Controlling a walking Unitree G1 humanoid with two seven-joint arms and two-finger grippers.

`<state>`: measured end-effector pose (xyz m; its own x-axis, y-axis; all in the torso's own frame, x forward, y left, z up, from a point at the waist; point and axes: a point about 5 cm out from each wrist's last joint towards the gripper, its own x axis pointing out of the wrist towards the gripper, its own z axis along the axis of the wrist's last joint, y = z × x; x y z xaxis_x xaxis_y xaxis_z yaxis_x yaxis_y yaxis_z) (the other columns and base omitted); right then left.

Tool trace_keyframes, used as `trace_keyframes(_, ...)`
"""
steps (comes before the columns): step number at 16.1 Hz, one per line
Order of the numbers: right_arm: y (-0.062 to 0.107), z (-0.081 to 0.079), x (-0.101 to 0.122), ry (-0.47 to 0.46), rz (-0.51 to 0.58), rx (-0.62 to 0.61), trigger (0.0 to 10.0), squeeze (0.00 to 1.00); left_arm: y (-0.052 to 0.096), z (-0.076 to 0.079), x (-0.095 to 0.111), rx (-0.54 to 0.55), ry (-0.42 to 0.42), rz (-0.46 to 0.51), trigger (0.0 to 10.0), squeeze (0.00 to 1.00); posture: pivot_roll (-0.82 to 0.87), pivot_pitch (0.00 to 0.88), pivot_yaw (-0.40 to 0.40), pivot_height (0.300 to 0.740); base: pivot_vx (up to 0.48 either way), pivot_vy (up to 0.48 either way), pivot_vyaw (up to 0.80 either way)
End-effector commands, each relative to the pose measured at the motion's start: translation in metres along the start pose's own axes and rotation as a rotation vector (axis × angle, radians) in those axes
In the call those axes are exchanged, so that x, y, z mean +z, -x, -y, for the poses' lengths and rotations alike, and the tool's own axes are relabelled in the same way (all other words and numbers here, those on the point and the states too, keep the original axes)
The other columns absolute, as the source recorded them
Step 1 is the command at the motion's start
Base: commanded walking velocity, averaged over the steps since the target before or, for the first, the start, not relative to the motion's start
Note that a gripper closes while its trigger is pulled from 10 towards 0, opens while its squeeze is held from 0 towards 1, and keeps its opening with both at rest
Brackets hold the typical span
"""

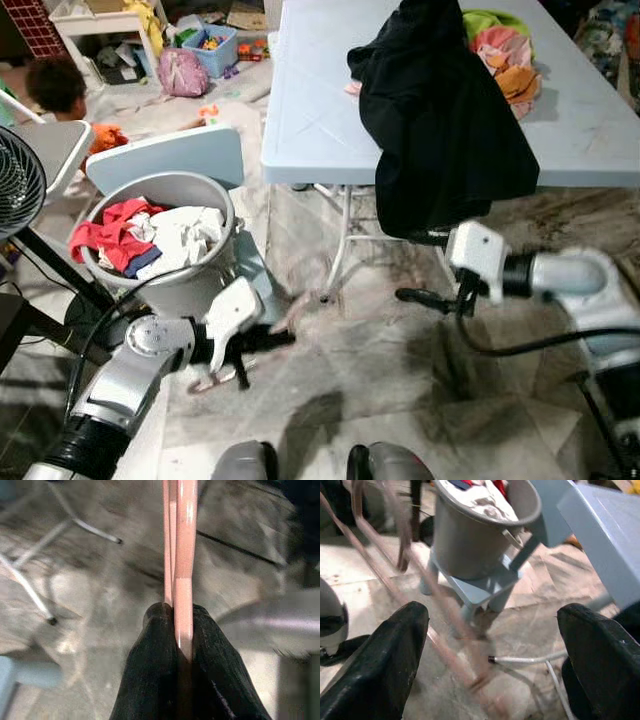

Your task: Hang hanger

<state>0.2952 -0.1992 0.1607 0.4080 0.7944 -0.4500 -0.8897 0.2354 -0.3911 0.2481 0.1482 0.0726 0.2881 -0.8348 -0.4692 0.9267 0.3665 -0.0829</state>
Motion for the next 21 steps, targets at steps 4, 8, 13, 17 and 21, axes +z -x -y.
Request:
trace_keyframes(4,-0.010,-0.001,0.010,0.009,-0.033,0.306,10.0,0.00,-0.002,0.005,0.016,-0.109,-0.052,0.013,10.0,0.00,-0.09,0.121,0.018,0.740,0.000,0.000,0.00)
trace_keyframes(8,-0.027,-0.014,-0.003,-0.024,-0.089,0.448,1.5,0.00,-0.011,0.014,0.025,-0.172,-0.070,0.025,10.0,0.00,-0.08,0.120,0.028,0.740,0.000,0.000,0.00)
trace_keyframes(13,-0.041,-0.019,-0.024,-0.082,-0.209,0.490,0.0,0.00,-0.016,0.019,0.024,-0.208,-0.079,0.017,10.0,0.00,-0.08,0.119,0.030,0.740,0.000,0.000,0.00)
trace_keyframes(17,-0.037,-0.006,-0.024,-0.068,-0.290,0.559,0.0,0.00,-0.018,0.023,0.018,-0.223,-0.082,-0.015,10.0,0.00,-0.08,0.123,0.029,0.740,0.000,0.000,0.00)
trace_keyframes(21,-0.033,0.004,-0.018,-0.043,-0.310,0.585,0.0,0.00,-0.018,0.024,0.015,-0.218,-0.081,-0.020,10.0,0.00,-0.08,0.121,0.024,0.740,0.000,0.000,0.00)
